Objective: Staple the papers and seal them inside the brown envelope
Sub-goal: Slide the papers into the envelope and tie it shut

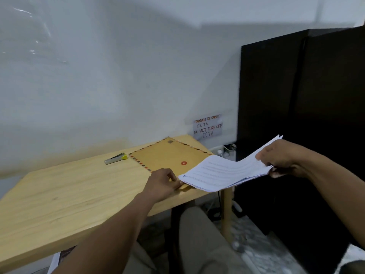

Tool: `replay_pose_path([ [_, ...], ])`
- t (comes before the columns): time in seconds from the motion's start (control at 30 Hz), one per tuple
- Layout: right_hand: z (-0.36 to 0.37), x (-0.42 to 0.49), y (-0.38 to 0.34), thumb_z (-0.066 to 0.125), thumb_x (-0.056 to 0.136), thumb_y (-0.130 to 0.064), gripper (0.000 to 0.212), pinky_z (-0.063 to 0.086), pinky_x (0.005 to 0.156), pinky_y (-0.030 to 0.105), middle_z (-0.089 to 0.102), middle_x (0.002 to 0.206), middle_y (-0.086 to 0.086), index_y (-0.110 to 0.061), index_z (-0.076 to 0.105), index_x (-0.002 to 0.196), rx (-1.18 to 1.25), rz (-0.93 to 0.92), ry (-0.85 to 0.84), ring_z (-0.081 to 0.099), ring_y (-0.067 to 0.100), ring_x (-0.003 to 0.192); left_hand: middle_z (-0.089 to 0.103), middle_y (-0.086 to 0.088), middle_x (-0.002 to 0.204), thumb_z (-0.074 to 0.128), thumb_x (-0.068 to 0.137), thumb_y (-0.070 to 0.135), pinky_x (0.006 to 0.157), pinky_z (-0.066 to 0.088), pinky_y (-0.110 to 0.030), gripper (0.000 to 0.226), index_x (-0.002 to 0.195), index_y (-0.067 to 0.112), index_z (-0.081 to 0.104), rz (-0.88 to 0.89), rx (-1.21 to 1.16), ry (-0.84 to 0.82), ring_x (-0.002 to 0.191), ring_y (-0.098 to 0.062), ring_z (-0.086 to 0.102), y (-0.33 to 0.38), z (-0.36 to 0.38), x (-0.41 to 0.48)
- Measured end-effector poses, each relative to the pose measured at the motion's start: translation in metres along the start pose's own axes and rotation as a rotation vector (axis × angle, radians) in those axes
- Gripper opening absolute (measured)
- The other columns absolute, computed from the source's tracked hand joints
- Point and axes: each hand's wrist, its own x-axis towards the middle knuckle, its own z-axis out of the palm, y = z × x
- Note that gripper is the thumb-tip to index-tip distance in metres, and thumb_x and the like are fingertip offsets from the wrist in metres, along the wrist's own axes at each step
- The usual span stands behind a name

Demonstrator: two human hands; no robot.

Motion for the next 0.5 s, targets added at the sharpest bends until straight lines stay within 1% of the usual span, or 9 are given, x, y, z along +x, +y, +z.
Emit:
replay_pose_path([
  [0.07,-0.010,-0.010,0.005,0.052,0.090,0.012,0.024,0.041,0.033,0.017,0.051,0.062,0.012,0.021,0.061,0.110,0.050,0.019,-0.023,0.047,0.016,0.048,0.070,0.004,0.088,0.072,0.085,0.043,0.068,0.043,-0.029,0.025,0.080,0.020,0.069,-0.008,-0.010,0.008,0.088,-0.016,0.061,-0.002,-0.001,0.000],
  [0.13,-0.023,-0.016,0.006,0.060,0.090,0.007,0.011,0.041,0.033,0.017,0.054,0.061,0.011,0.013,0.068,0.095,0.104,0.028,-0.051,0.051,0.014,0.043,0.071,0.002,0.091,0.069,0.088,0.043,0.071,0.045,-0.029,0.023,0.082,0.021,0.071,-0.025,-0.015,0.017,0.089,-0.017,0.061,-0.003,-0.002,0.002],
  [0.17,-0.029,-0.017,0.005,0.063,0.090,0.004,0.008,0.041,0.033,0.017,0.056,0.062,0.012,0.010,0.069,0.092,0.123,0.027,-0.062,0.053,0.013,0.041,0.071,0.002,0.093,0.068,0.089,0.043,0.074,0.047,-0.029,0.023,0.083,0.021,0.071,-0.028,-0.021,0.015,0.090,-0.017,0.062,-0.003,-0.002,0.003],
  [0.27,-0.041,-0.012,0.004,0.068,0.088,-0.003,0.017,0.041,0.033,0.018,0.063,0.072,0.018,0.010,0.069,0.099,0.159,0.037,-0.109,0.057,0.013,0.040,0.071,0.003,0.094,0.067,0.091,0.038,0.077,0.048,-0.030,0.019,0.085,0.020,0.071,0.008,-0.026,0.021,0.092,-0.017,0.062,-0.001,0.001,0.003],
  [0.37,-0.044,-0.002,0.002,0.073,0.084,-0.007,0.024,0.042,0.034,0.020,0.066,0.088,0.024,0.010,0.069,0.102,0.174,0.056,-0.155,0.059,0.017,0.049,0.068,0.006,0.086,0.066,0.092,0.032,0.072,0.042,-0.027,0.015,0.083,0.021,0.066,0.053,-0.033,0.104,0.087,-0.017,0.062,0.003,0.006,0.000],
  [0.43,-0.044,0.004,0.002,0.076,0.081,-0.009,0.025,0.041,0.035,0.021,0.065,0.091,0.027,0.009,0.073,0.098,0.156,0.070,-0.186,0.057,0.020,0.056,0.067,0.004,0.084,0.065,0.094,0.028,0.070,0.046,-0.030,0.014,0.083,0.019,0.064,0.067,-0.040,0.188,0.082,-0.018,0.061,0.005,0.008,-0.002],
  [0.5,-0.043,0.006,0.001,0.078,0.079,-0.011,0.023,0.040,0.034,0.021,0.063,0.088,0.027,0.009,0.076,0.091,0.144,0.071,-0.215,0.054,0.020,0.055,0.069,0.001,0.087,0.063,0.096,0.025,0.072,0.054,-0.036,0.013,0.086,0.017,0.062,0.077,-0.038,0.239,0.081,-0.018,0.062,0.006,0.009,-0.003],
])
